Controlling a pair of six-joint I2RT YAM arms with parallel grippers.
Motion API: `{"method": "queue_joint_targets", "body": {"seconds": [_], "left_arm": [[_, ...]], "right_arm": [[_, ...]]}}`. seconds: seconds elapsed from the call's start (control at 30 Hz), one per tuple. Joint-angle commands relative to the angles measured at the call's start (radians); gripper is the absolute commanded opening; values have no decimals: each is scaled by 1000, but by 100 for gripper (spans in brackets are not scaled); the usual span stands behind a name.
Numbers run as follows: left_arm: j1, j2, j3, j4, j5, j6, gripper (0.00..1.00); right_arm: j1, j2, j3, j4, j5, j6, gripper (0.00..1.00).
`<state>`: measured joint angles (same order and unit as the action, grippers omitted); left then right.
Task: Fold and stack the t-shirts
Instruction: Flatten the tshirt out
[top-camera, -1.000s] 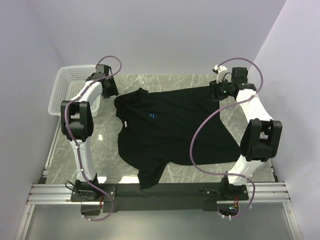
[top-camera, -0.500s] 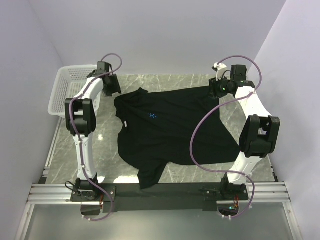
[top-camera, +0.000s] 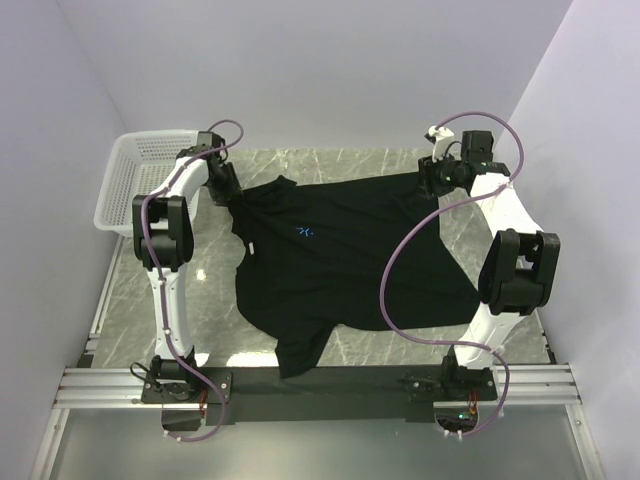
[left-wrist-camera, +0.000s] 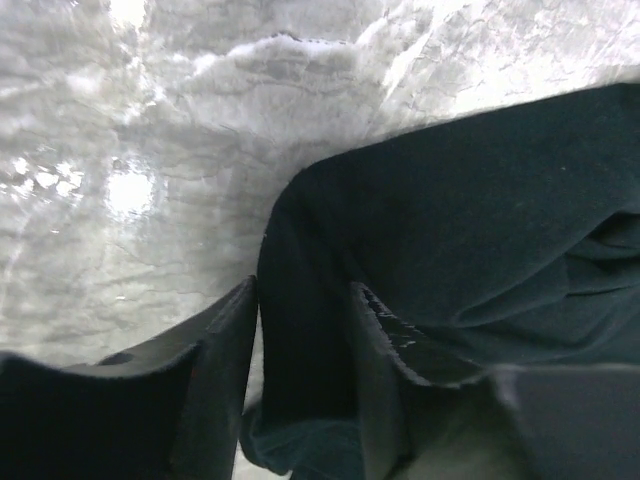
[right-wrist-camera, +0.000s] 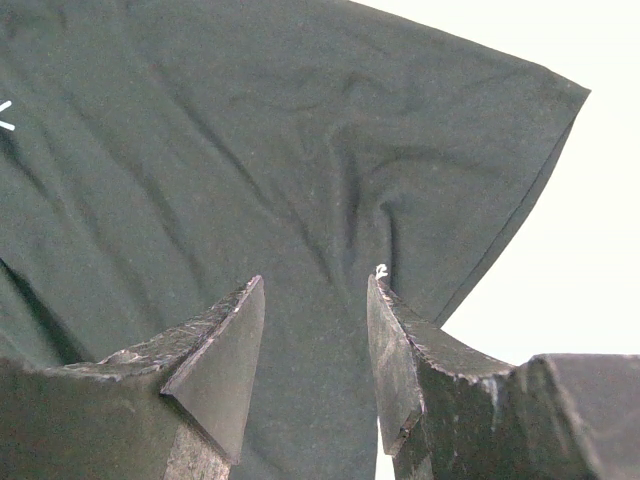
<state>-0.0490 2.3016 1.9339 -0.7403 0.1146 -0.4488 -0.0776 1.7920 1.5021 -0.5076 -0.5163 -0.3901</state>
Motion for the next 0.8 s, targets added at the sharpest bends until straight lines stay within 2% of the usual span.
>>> {"method": "queue_joint_targets", "body": {"seconds": [0.0,0.1,0.13,0.23,0.4,0.53,0.77], "left_arm": [[6,5,0,2,42,-34,44],[6,12,3,37,59,-50,31],[6,10,5,48,65,-54,19],[6,-22,0,106,73,-67,1],[6,-120,-58,232,48,-54,0],[9,-157,-70,256,52,-28,0],[11,-183,-134,288,76,-24,0]], "right_arm": [[-8,-20,-2,40,-11,5,53],[-11,-19,3,35,-11,0,53],[-13,-17,3,34,-13,-3,53],[-17,-17,9,34,-13,-13,53],[-27,-3,32,34,4,-32,53],[-31,50,82,26,35,-33,53],[-33,216,285,-31,139,-32,54]]}}
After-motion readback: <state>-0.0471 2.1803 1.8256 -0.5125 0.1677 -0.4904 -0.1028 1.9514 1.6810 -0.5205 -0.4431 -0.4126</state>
